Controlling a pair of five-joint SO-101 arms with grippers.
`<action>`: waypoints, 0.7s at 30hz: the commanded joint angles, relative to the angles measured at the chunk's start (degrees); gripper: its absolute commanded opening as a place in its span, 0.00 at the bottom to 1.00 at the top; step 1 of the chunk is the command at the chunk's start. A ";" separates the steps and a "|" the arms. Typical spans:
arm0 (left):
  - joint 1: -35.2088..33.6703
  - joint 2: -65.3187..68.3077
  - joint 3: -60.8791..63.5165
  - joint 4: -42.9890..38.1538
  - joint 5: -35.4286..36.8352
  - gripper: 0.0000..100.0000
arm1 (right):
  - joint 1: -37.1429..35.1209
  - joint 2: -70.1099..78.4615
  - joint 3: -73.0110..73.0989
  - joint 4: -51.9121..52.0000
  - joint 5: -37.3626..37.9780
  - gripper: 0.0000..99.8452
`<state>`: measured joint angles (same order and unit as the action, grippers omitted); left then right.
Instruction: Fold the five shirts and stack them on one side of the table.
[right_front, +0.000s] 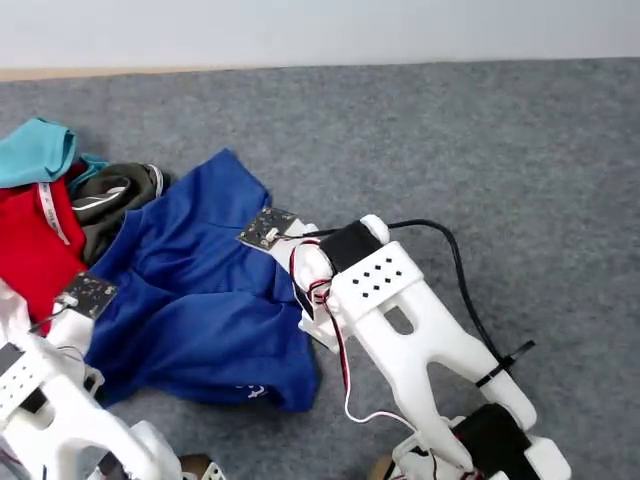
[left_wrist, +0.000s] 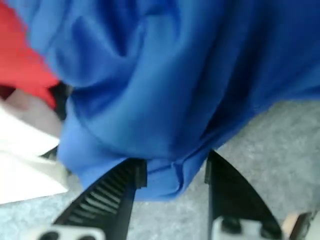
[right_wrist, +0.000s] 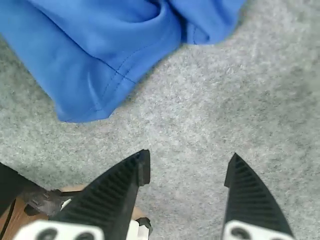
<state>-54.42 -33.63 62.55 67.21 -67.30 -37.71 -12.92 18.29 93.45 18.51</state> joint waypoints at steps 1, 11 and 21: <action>1.49 -1.32 0.75 -1.23 0.53 0.20 | 0.84 -0.31 -2.90 0.57 0.35 0.25; 1.85 -1.32 4.00 -1.32 0.26 0.12 | 0.84 -0.22 -2.90 0.57 0.26 0.25; 4.57 -1.85 -10.59 9.76 1.41 0.00 | 0.84 0.22 -2.90 0.31 0.18 0.25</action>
<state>-51.43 -33.98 59.74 71.60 -67.21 -37.45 -12.57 18.29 93.54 18.51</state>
